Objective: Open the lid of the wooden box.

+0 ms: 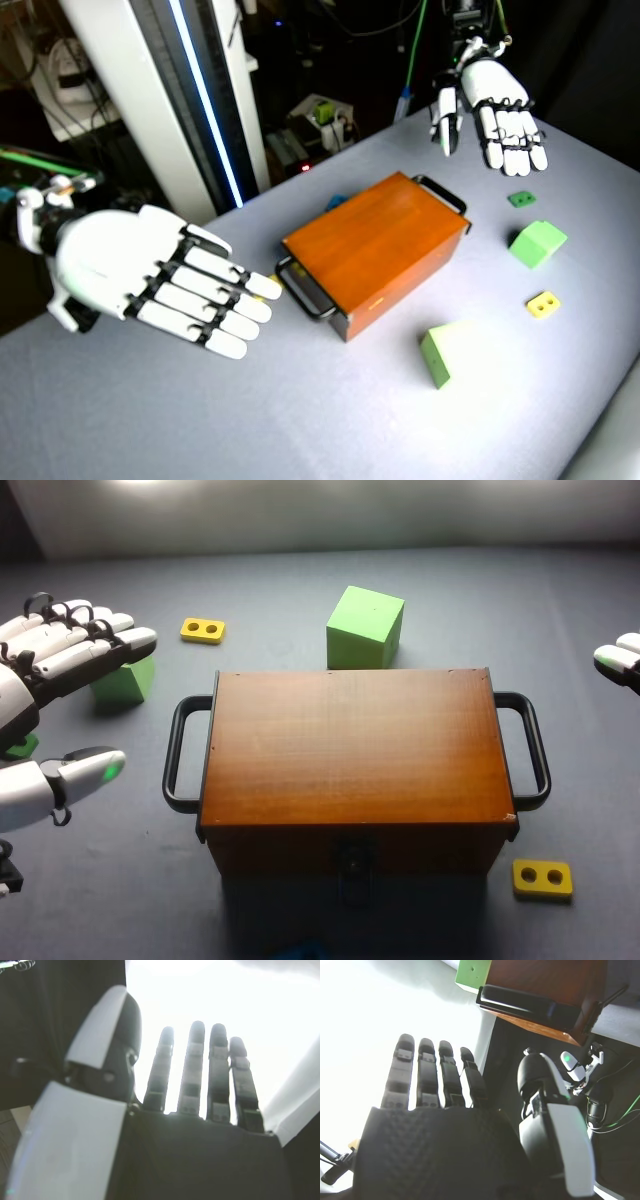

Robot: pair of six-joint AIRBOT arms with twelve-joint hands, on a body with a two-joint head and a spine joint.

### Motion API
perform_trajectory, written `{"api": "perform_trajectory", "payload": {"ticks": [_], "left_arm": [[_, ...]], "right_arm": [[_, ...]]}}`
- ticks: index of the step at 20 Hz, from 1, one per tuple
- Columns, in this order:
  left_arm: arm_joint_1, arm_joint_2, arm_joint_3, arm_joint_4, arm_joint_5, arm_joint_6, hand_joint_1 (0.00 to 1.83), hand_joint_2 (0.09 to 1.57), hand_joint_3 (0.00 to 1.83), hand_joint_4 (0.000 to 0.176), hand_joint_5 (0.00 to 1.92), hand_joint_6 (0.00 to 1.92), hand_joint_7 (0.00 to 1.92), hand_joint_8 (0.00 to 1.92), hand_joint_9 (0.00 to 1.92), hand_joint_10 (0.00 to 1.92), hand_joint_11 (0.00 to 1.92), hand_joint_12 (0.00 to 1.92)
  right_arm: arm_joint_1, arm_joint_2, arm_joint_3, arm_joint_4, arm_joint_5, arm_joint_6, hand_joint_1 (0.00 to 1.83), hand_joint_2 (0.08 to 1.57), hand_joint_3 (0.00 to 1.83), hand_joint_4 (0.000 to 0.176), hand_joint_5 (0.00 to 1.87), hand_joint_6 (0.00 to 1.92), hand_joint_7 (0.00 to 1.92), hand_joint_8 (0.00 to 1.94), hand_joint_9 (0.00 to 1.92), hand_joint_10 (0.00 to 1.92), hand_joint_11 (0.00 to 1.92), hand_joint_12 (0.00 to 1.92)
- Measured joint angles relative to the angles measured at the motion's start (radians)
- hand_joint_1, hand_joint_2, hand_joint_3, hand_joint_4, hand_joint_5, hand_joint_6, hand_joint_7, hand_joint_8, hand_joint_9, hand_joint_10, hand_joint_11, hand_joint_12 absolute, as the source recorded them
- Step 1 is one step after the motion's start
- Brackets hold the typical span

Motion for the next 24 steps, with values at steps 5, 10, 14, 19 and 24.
{"api": "perform_trajectory", "payload": {"ticks": [5,10,14,19,24], "left_arm": [[0.015,0.0,0.0,0.0,0.001,0.0,0.25,1.39,0.0,0.0,0.15,0.0,0.08,0.0,0.02,0.0,0.0,0.09],[0.035,0.011,-0.005,-0.003,0.018,0.0,0.17,1.4,0.0,0.0,0.18,0.0,0.08,0.0,0.01,0.0,0.0,0.14],[0.053,0.016,-0.011,0.004,0.046,-0.012,0.14,1.42,0.0,0.0,0.18,0.0,0.07,0.0,0.0,0.0,0.0,0.0],[0.062,-0.006,-0.011,0.031,0.083,-0.039,0.15,1.41,0.0,0.0,0.18,0.01,0.07,0.01,0.0,0.0,0.0,0.0],[0.085,-0.014,-0.01,0.025,0.093,-0.057,0.16,1.4,0.0,0.0,0.22,0.01,0.13,0.01,0.04,0.01,0.0,0.0]], "right_arm": [[0.0,-0.002,0.0,0.003,0.0,0.0,0.36,1.39,0.01,0.0,0.0,0.0,0.0,0.0,0.0,0.0,0.0,0.0],[0.0,-0.002,0.0,0.01,-0.002,0.0,0.33,1.4,0.01,0.0,0.0,0.0,0.0,0.0,0.0,0.0,0.0,0.0],[0.0,-0.017,0.0,0.009,-0.018,0.0,0.36,1.39,0.0,0.0,0.0,0.0,0.0,0.0,0.0,0.0,0.0,0.0],[0.0,-0.036,0.011,0.01,-0.049,0.0,0.39,1.39,0.0,0.0,0.0,0.0,0.0,0.0,0.0,0.0,0.0,0.0],[0.0,-0.055,0.019,0.008,-0.087,0.001,0.43,1.38,0.0,0.0,0.02,0.01,0.0,0.0,0.0,0.0,0.0,0.0]]}}
